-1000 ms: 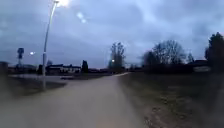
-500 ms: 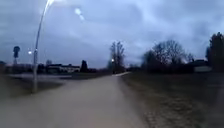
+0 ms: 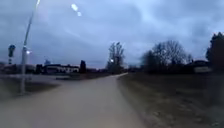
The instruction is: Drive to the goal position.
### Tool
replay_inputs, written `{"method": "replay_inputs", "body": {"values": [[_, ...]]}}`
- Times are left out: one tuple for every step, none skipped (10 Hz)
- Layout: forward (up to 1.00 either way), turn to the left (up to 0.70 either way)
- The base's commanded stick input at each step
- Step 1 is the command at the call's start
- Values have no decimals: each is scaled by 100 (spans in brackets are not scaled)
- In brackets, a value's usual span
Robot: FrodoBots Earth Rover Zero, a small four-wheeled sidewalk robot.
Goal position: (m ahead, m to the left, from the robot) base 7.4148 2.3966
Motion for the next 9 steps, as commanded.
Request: {"method": "replay_inputs", "body": {"values": [[100,4],[100,4],[100,4],[100,4],[100,4],[100,4],[100,4],[100,4],[100,4]]}}
